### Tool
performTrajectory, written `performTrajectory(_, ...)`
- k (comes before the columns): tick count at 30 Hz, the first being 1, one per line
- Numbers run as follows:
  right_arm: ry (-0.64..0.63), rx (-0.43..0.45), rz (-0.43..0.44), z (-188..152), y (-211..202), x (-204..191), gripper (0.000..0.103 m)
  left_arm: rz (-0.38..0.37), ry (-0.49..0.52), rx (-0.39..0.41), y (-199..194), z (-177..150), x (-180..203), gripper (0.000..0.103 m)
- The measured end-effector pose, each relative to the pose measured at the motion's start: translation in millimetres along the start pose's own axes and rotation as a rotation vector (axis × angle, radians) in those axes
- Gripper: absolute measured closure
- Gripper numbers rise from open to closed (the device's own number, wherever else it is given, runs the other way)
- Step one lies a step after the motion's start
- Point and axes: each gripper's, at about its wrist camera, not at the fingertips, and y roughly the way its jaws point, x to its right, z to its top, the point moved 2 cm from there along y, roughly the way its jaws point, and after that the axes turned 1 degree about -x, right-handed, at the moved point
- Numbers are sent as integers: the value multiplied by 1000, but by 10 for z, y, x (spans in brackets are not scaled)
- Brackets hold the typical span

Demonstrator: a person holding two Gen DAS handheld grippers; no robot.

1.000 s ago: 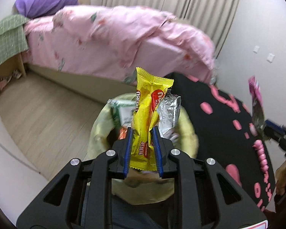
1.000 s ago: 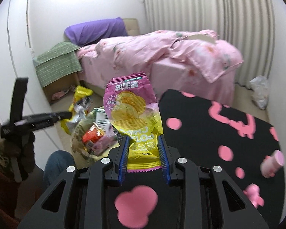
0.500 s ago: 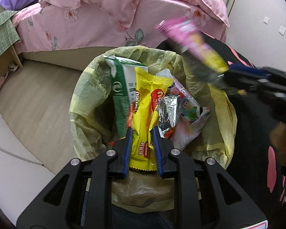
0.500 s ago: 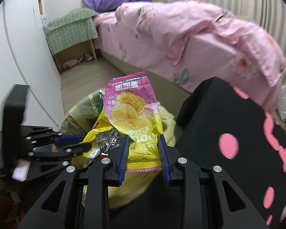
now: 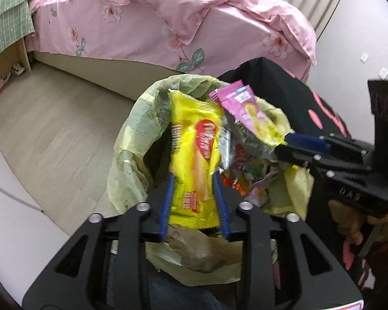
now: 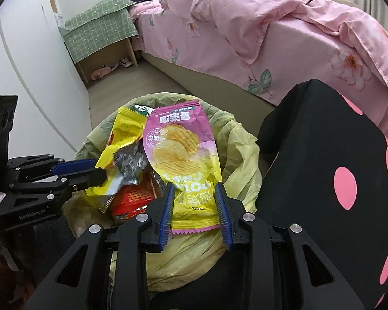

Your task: Collect trash

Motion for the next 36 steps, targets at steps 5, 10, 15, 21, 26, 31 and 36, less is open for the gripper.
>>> performTrajectory(5,33,28,34,-37,-131,29,61,-46,-42,14,-128,50,18,53)
performTrajectory(10,55,126,12,-111,-549,66,51,-50,-83,65,-402,122,54,27)
performTrajectory(15,115,192,-30,-425,-1247,147,51,11,-32,179,-842,80,351,21)
performTrajectory(21,187,278,-168,-1084,-2109,105,51,-32,112,291,-1410,-259,1083,20)
performTrajectory(26,165,343,-288,-1565,-2652,-114,51,-47,213,299,-1653,-577,1586,20)
performTrajectory(31,217,404,-317,-1912,-2957,-244,51,49,265,322,-1790,-834,1835,20)
performTrajectory(36,259,428,-313,-2103,-3043,-343,51,73,272,303,-1890,-943,1841,20)
